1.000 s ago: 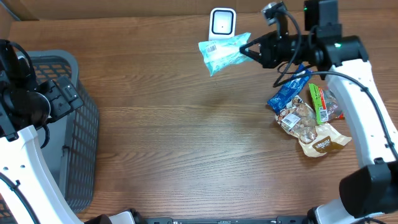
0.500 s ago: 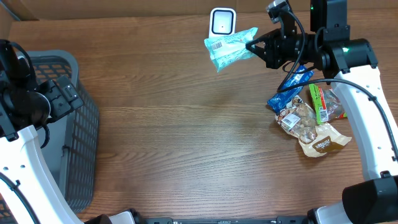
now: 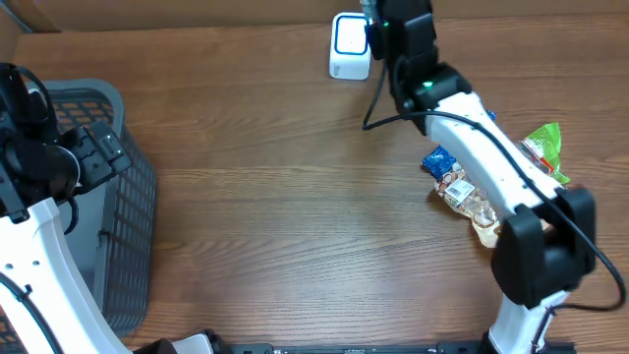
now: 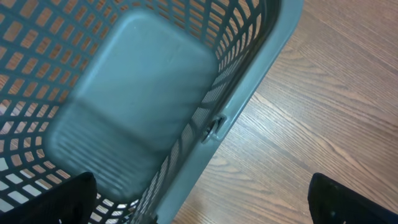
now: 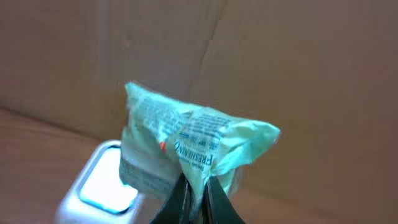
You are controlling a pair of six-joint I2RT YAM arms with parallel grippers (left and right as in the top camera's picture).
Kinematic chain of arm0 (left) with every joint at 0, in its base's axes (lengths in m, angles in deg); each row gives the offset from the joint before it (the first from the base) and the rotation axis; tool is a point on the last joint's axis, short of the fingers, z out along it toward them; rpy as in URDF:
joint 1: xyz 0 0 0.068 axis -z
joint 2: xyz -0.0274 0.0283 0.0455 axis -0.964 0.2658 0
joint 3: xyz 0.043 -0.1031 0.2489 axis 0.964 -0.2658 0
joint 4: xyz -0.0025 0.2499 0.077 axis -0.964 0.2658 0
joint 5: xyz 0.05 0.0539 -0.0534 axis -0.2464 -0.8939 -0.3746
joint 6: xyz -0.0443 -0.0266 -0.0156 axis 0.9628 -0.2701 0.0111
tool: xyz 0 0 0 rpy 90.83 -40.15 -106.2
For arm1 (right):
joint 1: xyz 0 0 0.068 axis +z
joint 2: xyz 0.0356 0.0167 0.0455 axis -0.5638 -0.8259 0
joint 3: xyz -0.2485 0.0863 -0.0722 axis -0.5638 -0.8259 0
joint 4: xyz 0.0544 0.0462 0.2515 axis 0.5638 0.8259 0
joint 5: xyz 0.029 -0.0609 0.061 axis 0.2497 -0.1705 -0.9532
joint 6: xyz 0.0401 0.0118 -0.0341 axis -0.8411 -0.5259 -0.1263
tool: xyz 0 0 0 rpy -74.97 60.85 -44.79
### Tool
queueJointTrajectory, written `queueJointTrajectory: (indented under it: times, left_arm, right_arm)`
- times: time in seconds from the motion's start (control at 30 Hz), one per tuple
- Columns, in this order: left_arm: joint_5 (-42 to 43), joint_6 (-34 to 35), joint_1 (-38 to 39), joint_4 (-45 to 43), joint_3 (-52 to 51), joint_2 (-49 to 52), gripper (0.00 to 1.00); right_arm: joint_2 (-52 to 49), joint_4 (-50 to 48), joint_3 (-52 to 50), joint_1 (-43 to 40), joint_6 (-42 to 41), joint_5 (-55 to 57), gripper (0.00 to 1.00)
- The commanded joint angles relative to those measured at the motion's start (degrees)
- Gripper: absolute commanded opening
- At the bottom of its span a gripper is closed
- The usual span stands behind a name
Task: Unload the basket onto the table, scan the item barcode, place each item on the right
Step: 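Hold the teal wipes pack's barcode against the scanner face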
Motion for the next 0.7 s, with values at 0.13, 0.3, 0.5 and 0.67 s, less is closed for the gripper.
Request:
queueJointTrajectory:
  times: [0.13,0.3,0.5,0.67]
  left_arm:
    - [0.24,-0.48,-0.22,-0.09,0.28,-0.37,0.99]
    - [0.24,-0.48,-0.22,-0.09,0.28,-0.37,1.00]
    - [0.24,-0.48,-0.22,-0.09,0.28,-0.37,1.00]
    - [0.24,-0.48,-0.22,-0.09,0.28,-0.37,1.00]
  right_arm:
    - [-9.97,-21.40,0.57,-0.92,37.11,4.79,0.04]
    - [-11.43,-22.10,0.57,-1.25,37.38,-6.21,0.04]
    - [-11.54,-22.08,0.57,-2.10,47.41,-10.19,0.04]
    - [-12.61,-22.10,0.57,-3.54,58.71,-14.29,0.04]
